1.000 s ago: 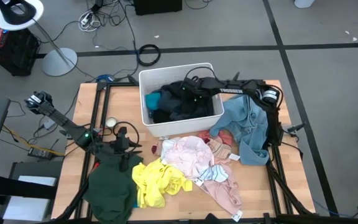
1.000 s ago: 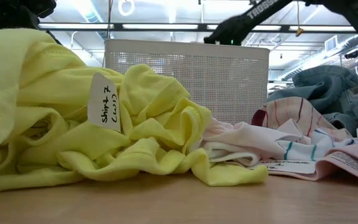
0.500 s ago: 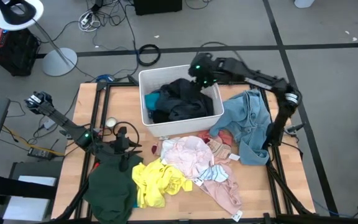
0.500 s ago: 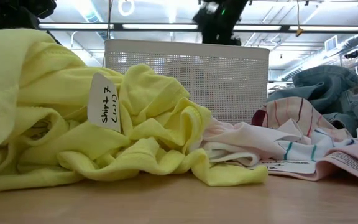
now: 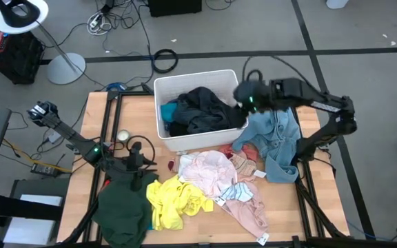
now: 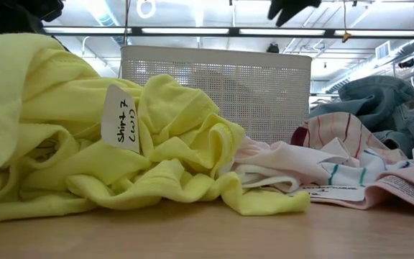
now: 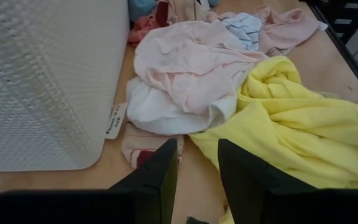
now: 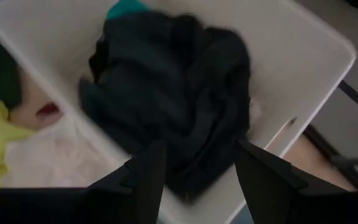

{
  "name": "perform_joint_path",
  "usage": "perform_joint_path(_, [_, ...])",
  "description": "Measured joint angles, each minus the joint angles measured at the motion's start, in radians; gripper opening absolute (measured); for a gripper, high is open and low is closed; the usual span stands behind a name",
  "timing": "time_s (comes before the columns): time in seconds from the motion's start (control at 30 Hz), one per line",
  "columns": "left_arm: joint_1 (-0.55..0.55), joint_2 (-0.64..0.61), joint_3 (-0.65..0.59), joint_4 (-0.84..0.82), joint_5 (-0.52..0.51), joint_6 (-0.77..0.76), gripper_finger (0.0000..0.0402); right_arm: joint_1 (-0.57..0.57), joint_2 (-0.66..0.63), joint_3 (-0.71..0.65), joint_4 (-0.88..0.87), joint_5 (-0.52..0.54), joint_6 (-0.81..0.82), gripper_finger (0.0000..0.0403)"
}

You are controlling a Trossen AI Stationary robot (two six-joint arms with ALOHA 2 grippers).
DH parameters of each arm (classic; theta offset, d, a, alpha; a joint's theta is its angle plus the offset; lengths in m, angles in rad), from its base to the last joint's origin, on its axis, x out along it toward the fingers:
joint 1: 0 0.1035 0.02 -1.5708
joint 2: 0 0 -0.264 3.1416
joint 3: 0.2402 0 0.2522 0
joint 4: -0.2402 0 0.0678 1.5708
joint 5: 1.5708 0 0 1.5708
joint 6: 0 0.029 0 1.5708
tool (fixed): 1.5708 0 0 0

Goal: Sort clothes
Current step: Put the right pink striped sock into the white bin

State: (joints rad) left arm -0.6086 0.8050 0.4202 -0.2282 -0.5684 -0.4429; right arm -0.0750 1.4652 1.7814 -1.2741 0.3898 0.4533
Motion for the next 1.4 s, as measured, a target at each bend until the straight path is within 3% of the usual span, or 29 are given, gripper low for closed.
perform_joint_path(0.3, [0.0, 0.0, 0.0, 0.036, 0.006, 0.047, 0.0121, 0.29, -0.018, -0.171, -0.017, 0.126, 0.267, 0.0189])
perform_joint_path(0.63, [0.0, 0.0, 0.0, 0.035, 0.006, 0.046, 0.0121, 0.477, -0.012, -0.349, 0.009, 0.147, 0.509, 0.0189])
perform_joint_path(0.87, [0.0, 0.0, 0.0, 0.036, 0.006, 0.046, 0.0121, 0.546, -0.012, -0.493, 0.066, 0.146, 0.625, 0.0189])
perform_joint_path(1.4, [0.0, 0.0, 0.0, 0.036, 0.005, 0.045, 0.0121, 0.559, -0.012, -0.807, 0.515, 0.14, 0.618, 0.0189])
